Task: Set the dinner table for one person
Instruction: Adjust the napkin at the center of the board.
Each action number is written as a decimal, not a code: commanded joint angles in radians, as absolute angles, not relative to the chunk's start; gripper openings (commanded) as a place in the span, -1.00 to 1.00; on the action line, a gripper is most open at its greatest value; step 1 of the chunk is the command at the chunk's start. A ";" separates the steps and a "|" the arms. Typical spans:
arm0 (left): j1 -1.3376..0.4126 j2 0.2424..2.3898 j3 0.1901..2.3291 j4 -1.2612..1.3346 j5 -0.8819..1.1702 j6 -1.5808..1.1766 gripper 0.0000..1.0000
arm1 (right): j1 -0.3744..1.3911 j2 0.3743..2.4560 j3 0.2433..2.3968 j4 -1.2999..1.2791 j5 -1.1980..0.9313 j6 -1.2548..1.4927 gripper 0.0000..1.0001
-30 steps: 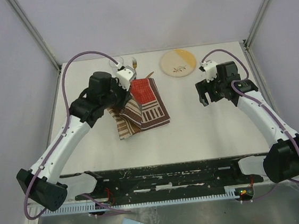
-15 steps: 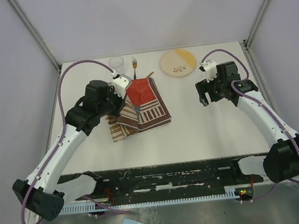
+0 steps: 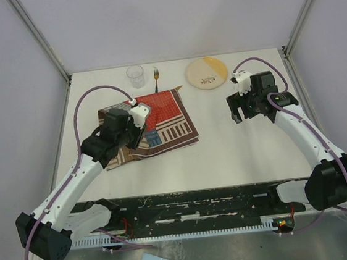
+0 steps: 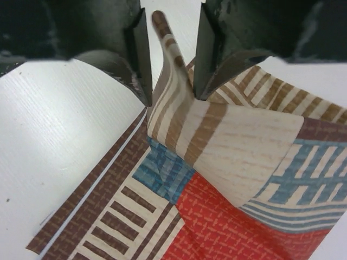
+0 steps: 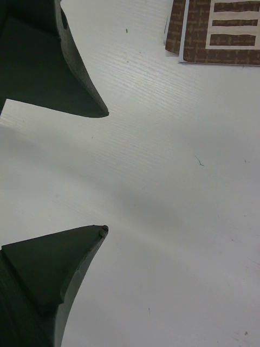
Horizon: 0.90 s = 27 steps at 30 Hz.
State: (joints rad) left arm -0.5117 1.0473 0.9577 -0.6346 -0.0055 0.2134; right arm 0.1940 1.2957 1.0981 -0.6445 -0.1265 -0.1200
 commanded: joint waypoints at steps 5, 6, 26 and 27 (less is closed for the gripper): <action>-0.491 0.952 0.919 -0.543 -0.210 0.265 0.08 | 0.189 1.291 1.115 -0.628 -0.120 -0.118 0.77; -0.487 0.946 0.918 -0.537 -0.222 0.277 0.08 | 0.188 1.290 1.114 -0.629 -0.120 -0.119 0.76; 0.045 1.174 0.985 -0.426 0.128 0.272 0.41 | 0.177 1.304 1.106 -0.623 -0.107 -0.126 0.77; 0.077 1.211 0.989 -0.427 0.168 0.261 0.42 | 0.176 1.305 1.106 -0.624 -0.107 -0.126 0.77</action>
State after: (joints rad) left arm -0.0269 1.1023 0.9531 -0.4728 -0.0517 0.2863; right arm 0.1810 1.3083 1.0981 -0.6445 -0.1188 -0.1207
